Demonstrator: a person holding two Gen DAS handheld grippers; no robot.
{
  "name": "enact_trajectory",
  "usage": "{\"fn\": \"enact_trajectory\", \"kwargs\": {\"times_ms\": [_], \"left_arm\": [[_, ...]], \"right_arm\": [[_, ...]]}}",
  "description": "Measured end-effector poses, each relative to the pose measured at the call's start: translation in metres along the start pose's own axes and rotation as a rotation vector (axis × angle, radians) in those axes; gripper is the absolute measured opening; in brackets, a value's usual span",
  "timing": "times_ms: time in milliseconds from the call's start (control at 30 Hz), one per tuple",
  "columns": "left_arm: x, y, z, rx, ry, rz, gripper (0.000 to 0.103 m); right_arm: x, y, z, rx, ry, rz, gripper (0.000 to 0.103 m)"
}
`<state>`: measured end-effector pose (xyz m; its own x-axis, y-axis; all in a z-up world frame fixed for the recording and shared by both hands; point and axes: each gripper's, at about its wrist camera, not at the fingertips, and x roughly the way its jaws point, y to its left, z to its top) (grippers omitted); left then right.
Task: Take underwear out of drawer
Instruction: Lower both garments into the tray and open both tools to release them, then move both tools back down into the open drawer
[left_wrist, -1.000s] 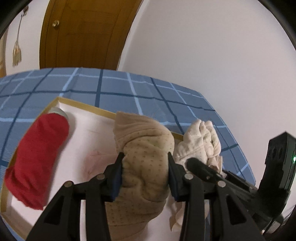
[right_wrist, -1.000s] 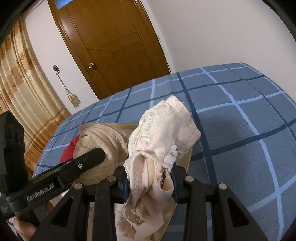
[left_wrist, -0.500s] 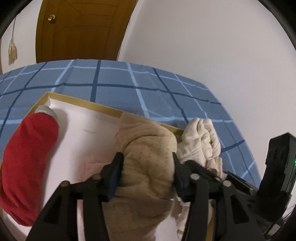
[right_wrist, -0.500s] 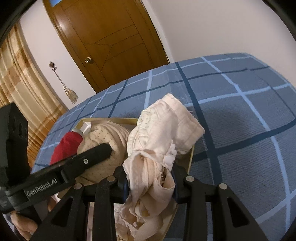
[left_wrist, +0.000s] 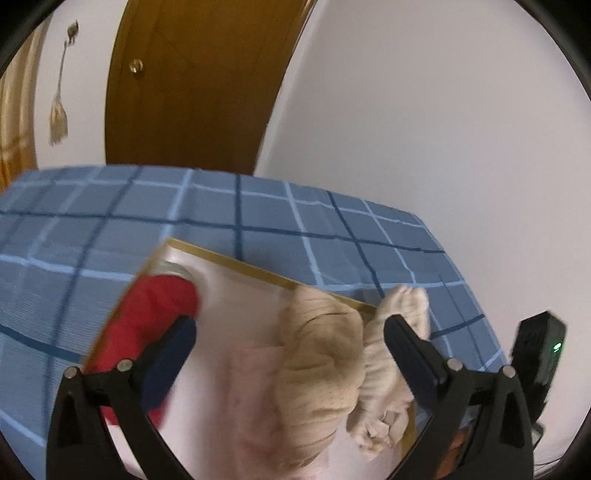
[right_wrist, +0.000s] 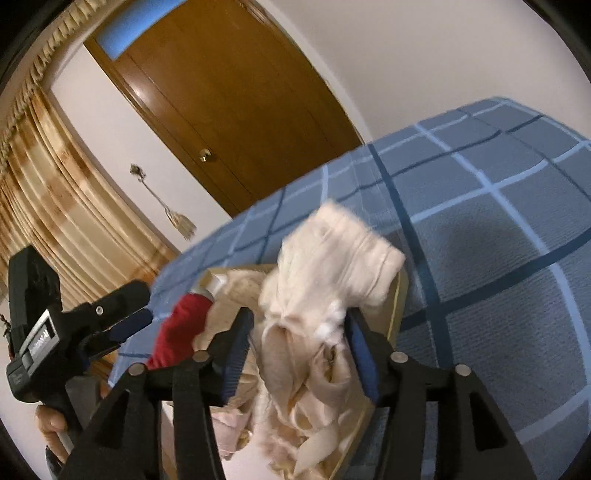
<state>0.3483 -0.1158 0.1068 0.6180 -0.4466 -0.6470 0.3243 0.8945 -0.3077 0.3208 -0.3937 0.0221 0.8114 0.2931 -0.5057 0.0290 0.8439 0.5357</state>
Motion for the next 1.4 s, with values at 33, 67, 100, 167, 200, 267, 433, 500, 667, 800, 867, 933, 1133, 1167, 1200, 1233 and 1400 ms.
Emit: {"fn": "enact_trajectory", "kwargs": {"times_ms": [33, 67, 100, 167, 200, 267, 433, 500, 667, 800, 867, 933, 1133, 1167, 1200, 1233, 1400], "left_arm": [[-0.005, 0.0, -0.001, 0.016, -0.004, 0.014, 0.103], [-0.009, 0.001, -0.003, 0.035, -0.008, 0.033, 0.103], [-0.012, 0.002, -0.006, 0.049, -0.01, 0.059, 0.103], [-0.018, 0.003, -0.013, 0.068, -0.013, 0.092, 0.103], [-0.021, 0.004, -0.016, 0.074, -0.017, 0.1, 0.103], [-0.031, 0.007, -0.025, 0.084, -0.026, 0.117, 0.103], [-0.05, 0.013, -0.051, 0.095, -0.035, 0.18, 0.103], [-0.053, 0.013, -0.068, 0.112, -0.019, 0.201, 0.103], [-0.06, 0.005, -0.105, 0.184, 0.015, 0.218, 0.103], [-0.071, -0.002, -0.128, 0.212, 0.012, 0.183, 0.103], [-0.076, -0.007, -0.138, 0.223, 0.016, 0.16, 0.103], [-0.081, -0.011, -0.149, 0.238, 0.017, 0.153, 0.103], [-0.085, -0.011, -0.176, 0.229, 0.043, 0.153, 0.103], [-0.085, -0.011, -0.18, 0.226, 0.049, 0.151, 0.103], [-0.085, -0.01, -0.183, 0.225, 0.054, 0.154, 0.103], [-0.085, -0.01, -0.185, 0.225, 0.056, 0.158, 0.103], [-0.089, -0.008, -0.198, 0.218, 0.063, 0.169, 0.103]], "right_arm": [[-0.008, 0.002, 0.001, -0.003, -0.029, 0.005, 0.056], [-0.014, 0.006, 0.001, -0.015, -0.049, 0.011, 0.059], [-0.019, 0.011, 0.002, -0.038, -0.066, 0.007, 0.065], [-0.028, 0.022, 0.003, -0.076, -0.091, -0.02, 0.066], [-0.033, 0.028, 0.002, -0.087, -0.101, -0.02, 0.066], [-0.045, 0.036, -0.003, -0.1, -0.117, -0.019, 0.066], [-0.07, 0.045, -0.027, -0.097, -0.112, -0.011, 0.066], [-0.076, 0.047, -0.041, -0.097, -0.091, -0.014, 0.066], [-0.089, 0.046, -0.07, -0.091, -0.044, -0.039, 0.066], [-0.1, 0.043, -0.091, -0.066, -0.023, -0.022, 0.066], [-0.105, 0.04, -0.101, -0.055, -0.019, -0.028, 0.066], [-0.109, 0.038, -0.111, -0.048, -0.015, -0.045, 0.066], [-0.12, 0.033, -0.138, -0.057, 0.0, -0.076, 0.066], [-0.121, 0.032, -0.141, -0.056, 0.003, -0.077, 0.066], [-0.122, 0.032, -0.145, -0.054, 0.006, -0.078, 0.066], [-0.123, 0.032, -0.147, -0.055, 0.008, -0.077, 0.066], [-0.126, 0.038, -0.159, -0.076, 0.016, -0.088, 0.066]]}}
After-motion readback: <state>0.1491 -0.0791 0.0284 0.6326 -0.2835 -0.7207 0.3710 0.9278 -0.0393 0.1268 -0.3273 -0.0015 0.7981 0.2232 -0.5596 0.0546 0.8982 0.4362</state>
